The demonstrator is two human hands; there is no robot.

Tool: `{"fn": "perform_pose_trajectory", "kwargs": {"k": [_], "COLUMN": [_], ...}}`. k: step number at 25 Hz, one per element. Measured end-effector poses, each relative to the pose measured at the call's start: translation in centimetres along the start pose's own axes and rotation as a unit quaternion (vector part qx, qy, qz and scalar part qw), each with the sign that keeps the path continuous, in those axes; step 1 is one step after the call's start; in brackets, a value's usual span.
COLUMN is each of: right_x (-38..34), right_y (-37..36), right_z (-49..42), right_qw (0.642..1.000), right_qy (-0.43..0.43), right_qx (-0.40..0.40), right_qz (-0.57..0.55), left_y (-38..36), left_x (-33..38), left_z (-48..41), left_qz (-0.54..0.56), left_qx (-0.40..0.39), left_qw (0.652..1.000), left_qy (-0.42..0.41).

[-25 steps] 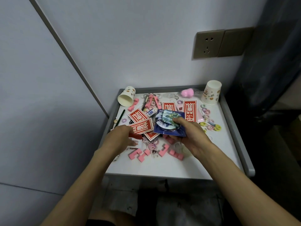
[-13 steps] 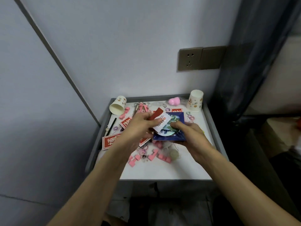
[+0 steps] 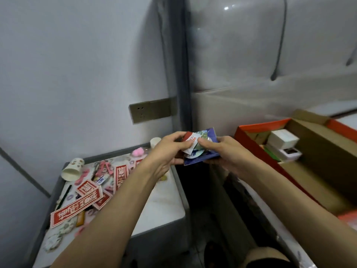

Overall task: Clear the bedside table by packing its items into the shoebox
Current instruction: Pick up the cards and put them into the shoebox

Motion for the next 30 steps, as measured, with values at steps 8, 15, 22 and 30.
{"fn": "perform_pose_trajectory", "kwargs": {"k": [8,15,22,30], "right_x": [-4.0,-2.2,4.6,8.4], "right_y": [13.1,23.3,28.6,26.8], "right_z": [2.4,1.7,-2.2,-6.9], "right_qw": [0.991,0.97,0.949,0.864], "right_qy": [0.01,-0.045,-0.125,-0.083], "right_qx": [0.124,0.232,0.237,0.198], "right_qz": [0.057,0.055,0.168,0.456], "left_y": [-13.4,-19.2,-21.6,-20.4], "left_x": [3.4,2.4,-0.6,-1.7], "left_z": [-4.6,-9.3,-13.8,-15.4], "left_qz": [0.074,0.193,0.123,0.09], "left_qx": [-0.057,-0.061,0.002,0.016], "left_qw": [0.993,0.968,0.991,0.995], "left_qy": [0.072,0.15,0.048,0.026]}}
Point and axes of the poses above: each hand's wrist, its own z-axis away from the middle knuckle, its own y-axis out of the back of the hand, x = y × z, the point moved 3 cm from there along -z, towards the middle knuckle, and after that the axes turned 3 degrees about y, right-handed, at the moved point
